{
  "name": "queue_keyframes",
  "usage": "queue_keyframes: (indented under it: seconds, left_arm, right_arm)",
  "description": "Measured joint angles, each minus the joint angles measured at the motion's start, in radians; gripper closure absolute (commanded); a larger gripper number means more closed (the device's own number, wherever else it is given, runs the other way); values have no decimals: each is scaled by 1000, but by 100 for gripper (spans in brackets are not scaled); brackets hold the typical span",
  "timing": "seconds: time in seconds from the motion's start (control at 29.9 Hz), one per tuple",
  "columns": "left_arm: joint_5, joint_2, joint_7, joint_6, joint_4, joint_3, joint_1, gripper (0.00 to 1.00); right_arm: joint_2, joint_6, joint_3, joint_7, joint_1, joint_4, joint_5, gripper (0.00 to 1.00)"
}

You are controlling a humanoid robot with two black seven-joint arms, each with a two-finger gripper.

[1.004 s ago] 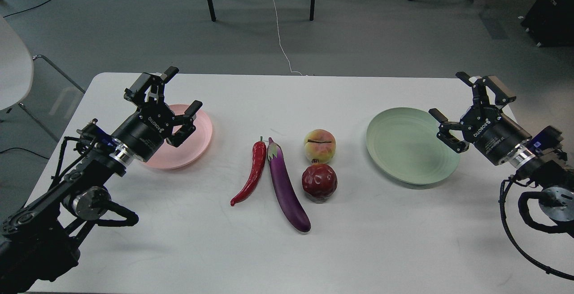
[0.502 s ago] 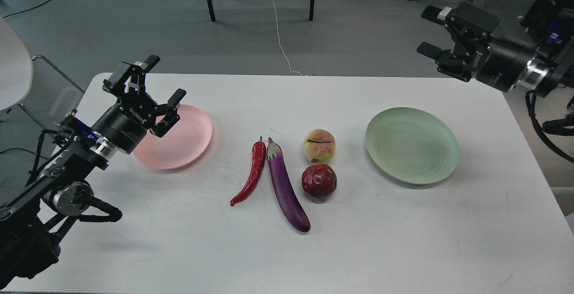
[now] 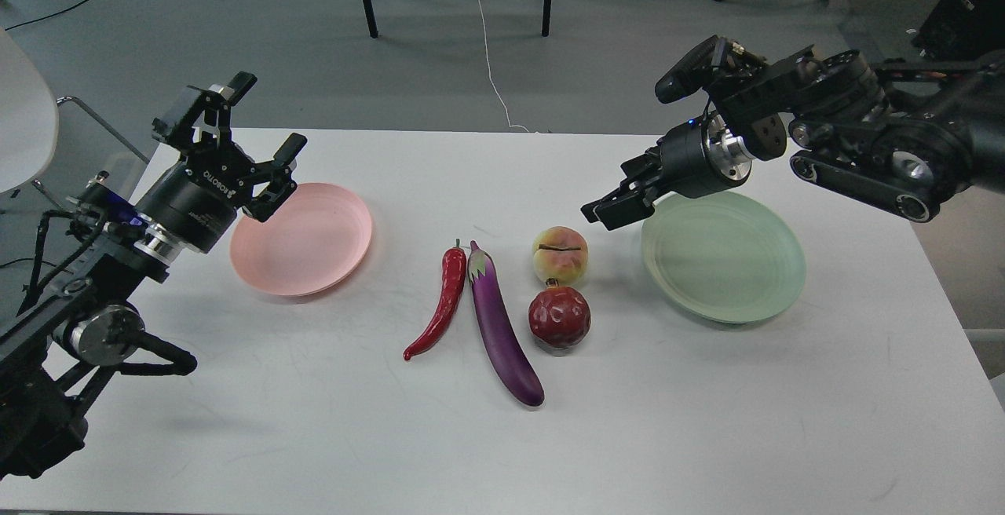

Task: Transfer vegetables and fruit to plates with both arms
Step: 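Lower the right gripper onto the peach and close it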

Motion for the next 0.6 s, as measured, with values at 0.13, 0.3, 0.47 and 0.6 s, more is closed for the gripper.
queue_keyframes:
  seconds: [0.13, 0.3, 0.47, 0.6]
  left_arm:
    - [0, 3, 0, 0, -10, -9, 2, 2]
    - [0, 6, 0, 0, -21, -14, 5, 2]
    - [0, 12, 0, 0, -43, -29, 22, 2]
    - [0, 14, 0, 0, -67, -42, 45, 2]
  right_arm:
    - [70, -48, -39, 0, -19, -48, -5, 4]
    - [135, -56, -45, 0, -58, -107, -3, 4]
    - [165, -59, -45, 0, -84, -141, 4, 4]
    - [177, -61, -43, 0, -102, -161, 5, 4]
